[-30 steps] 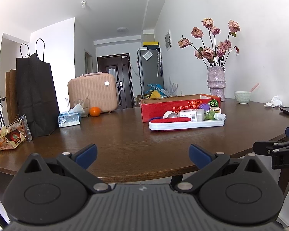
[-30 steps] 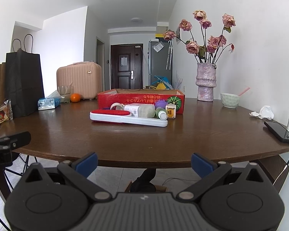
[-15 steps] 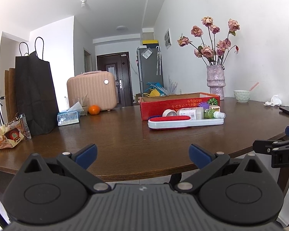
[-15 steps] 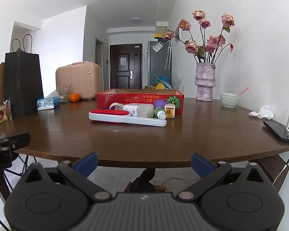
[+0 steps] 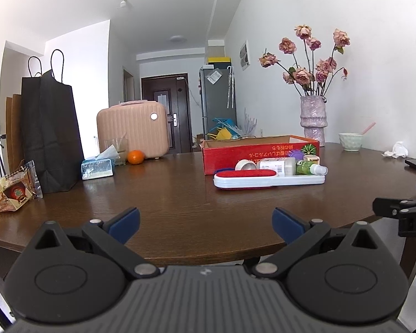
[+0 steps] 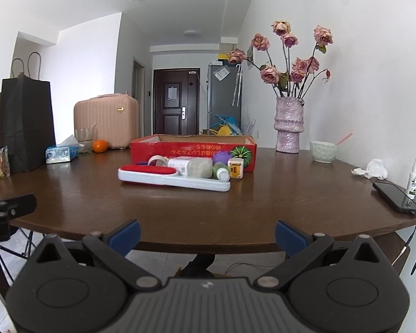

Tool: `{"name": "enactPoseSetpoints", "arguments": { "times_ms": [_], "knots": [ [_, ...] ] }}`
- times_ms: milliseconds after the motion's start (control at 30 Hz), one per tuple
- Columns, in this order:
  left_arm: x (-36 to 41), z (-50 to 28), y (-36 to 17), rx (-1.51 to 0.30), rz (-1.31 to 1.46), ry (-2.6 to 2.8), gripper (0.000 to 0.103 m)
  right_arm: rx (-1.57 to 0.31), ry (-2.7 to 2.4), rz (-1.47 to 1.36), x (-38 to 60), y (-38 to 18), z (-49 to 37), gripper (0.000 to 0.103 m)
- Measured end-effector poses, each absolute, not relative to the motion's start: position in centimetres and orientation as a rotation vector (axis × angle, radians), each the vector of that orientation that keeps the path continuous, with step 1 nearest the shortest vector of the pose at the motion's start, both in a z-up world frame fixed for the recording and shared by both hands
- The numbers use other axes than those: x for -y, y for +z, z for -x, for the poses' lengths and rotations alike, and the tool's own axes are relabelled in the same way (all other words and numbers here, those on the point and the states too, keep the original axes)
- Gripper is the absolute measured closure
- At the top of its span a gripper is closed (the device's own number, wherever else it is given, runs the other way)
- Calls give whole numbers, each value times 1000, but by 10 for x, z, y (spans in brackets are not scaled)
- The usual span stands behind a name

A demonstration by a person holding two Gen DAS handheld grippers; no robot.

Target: Organize rigid objects

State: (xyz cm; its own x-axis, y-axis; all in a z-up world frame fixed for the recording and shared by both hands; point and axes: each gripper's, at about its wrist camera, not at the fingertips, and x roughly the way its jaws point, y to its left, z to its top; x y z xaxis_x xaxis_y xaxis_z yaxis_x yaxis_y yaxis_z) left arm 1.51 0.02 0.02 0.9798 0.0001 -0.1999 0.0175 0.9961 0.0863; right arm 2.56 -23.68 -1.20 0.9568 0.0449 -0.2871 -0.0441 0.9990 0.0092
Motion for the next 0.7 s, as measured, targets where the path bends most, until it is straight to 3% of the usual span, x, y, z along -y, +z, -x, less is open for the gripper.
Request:
{"name": "enactPoseSetpoints", "arguments": {
  "times_ms": [433,700],
  "knots": [
    [9,-50,10,-216,-93,-39,0,-300,24,9,239,-7,-52,0],
    [3,-124,27,-320,-38,-101,0,-318,75,-15,258,7,-113,0]
  ]
}}
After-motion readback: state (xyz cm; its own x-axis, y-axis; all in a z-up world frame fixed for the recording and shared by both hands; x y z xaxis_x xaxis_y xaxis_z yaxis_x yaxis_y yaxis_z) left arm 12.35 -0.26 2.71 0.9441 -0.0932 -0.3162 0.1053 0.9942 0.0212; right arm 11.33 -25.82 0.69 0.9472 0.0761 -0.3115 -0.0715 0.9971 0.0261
